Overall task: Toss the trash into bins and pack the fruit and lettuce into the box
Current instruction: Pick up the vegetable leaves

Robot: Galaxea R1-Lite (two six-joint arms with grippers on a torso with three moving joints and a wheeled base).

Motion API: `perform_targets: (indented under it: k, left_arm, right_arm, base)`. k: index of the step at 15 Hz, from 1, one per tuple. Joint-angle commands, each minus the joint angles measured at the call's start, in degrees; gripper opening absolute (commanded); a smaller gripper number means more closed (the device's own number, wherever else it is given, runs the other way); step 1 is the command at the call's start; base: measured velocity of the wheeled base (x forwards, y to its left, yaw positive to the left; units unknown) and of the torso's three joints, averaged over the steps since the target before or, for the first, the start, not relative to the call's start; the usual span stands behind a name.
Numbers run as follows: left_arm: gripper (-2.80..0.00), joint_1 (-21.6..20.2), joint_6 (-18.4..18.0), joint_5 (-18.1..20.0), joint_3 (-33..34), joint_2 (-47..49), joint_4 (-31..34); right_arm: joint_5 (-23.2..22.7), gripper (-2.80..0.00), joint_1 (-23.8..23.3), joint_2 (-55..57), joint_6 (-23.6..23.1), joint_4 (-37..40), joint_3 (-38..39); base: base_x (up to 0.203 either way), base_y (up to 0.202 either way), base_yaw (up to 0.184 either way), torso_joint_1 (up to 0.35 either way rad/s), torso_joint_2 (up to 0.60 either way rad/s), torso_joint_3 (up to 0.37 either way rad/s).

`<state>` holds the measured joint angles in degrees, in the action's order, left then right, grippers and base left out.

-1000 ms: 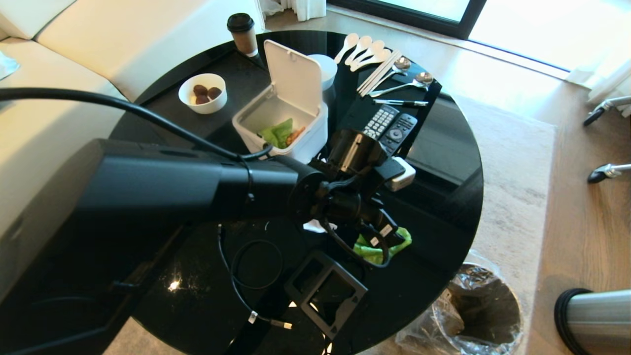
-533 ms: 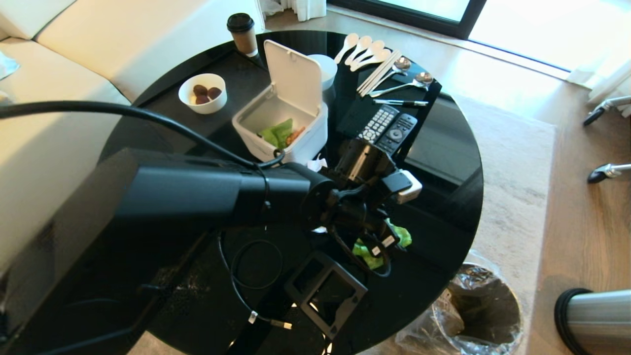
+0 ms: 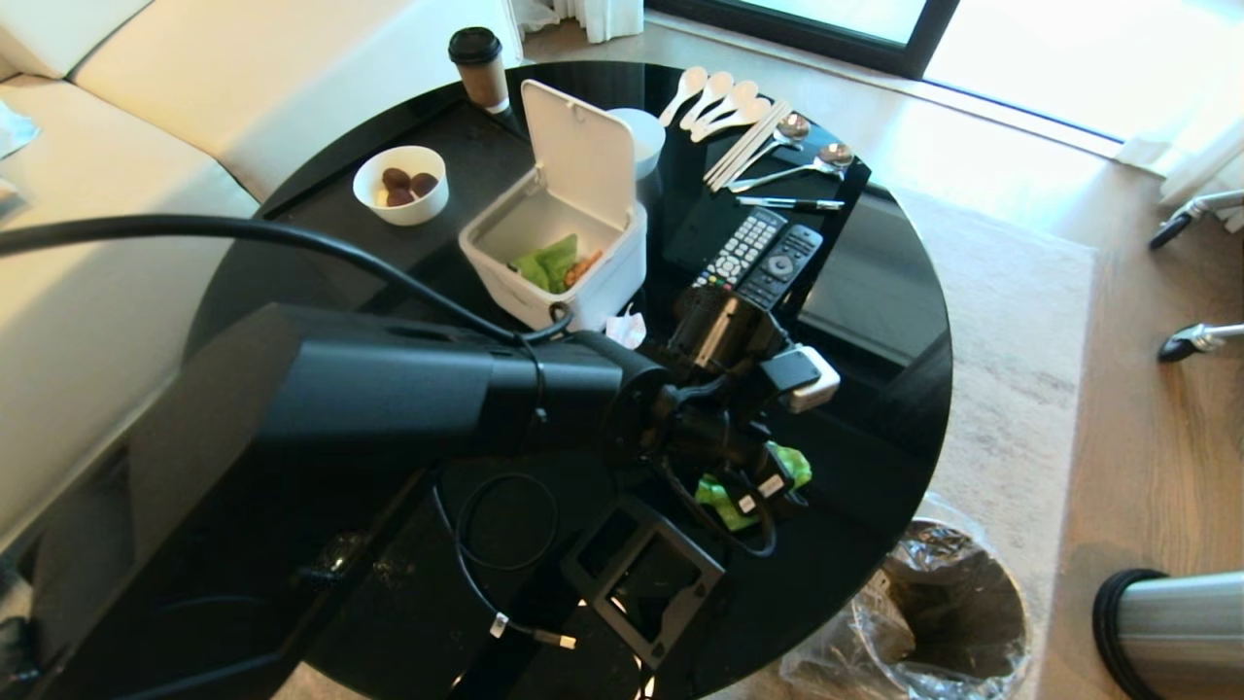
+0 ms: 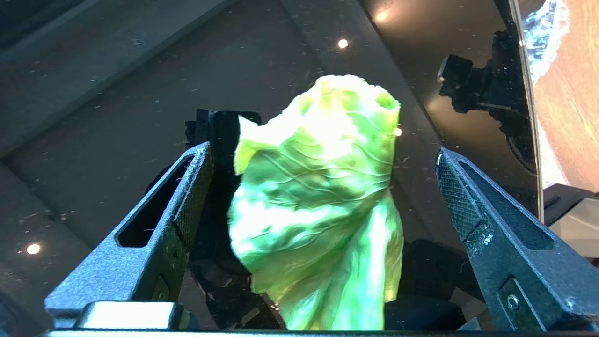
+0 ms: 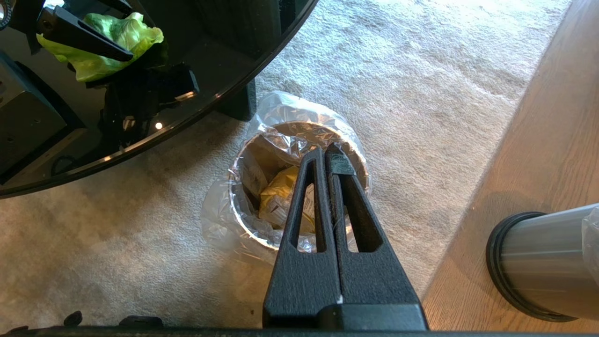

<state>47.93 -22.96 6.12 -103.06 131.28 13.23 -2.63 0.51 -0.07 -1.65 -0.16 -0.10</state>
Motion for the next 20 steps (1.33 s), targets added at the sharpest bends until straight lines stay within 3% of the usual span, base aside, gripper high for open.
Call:
perform_targets:
  k: [1, 5, 8, 13, 16, 20]
  left_arm:
    - [0.00, -0.12, -1.80, -0.06, 0.32, 0.64, 0.39]
    - [0.00, -0.21, -3.14, -1.02, 0.75, 0.99, 0.39]
    - [0.00, -0.38, -6.05, -2.60, 1.19, 1.17, 0.39]
    - [0.00, -0.40, -6.94, -4.03, 3.30, 1.35, 0.39]
    - [0.00, -1.09, -10.33, -4.71, 3.65, 1.35, 0.39]
    - [0.00, -1.15, -10.44, -4.83, 4.09, 1.35, 0.39]
  right_arm:
    - [-0.01, -2.80, 0.02, 0.07, -0.02, 0.04, 0.01]
    - [-0.01, -2.80, 0.02, 0.07, -0.02, -0.02, 0.01]
    - [-0.01, -2.80, 0.02, 0.07, -0.02, -0.02, 0.01]
    - [-0.01, -2.80, 0.02, 0.07, -0.02, -0.02, 0.01]
    - [-0.01, -2.80, 0.02, 0.07, -0.02, -0.02, 0.01]
    - [-0.01, -2.80, 0.02, 0.07, -0.02, -0.02, 0.01]
  base:
    - [0.000, 0.000, 0.000, 0.000, 0.00, 0.000]
    - [0.000, 0.000, 0.000, 0.000, 0.00, 0.000]
    - [0.000, 0.000, 0.000, 0.000, 0.00, 0.000]
    - [0.000, 0.000, 0.000, 0.000, 0.00, 0.000]
    - [0.000, 0.000, 0.000, 0.000, 0.00, 0.000]
    - [0.000, 0.000, 0.000, 0.000, 0.00, 0.000]
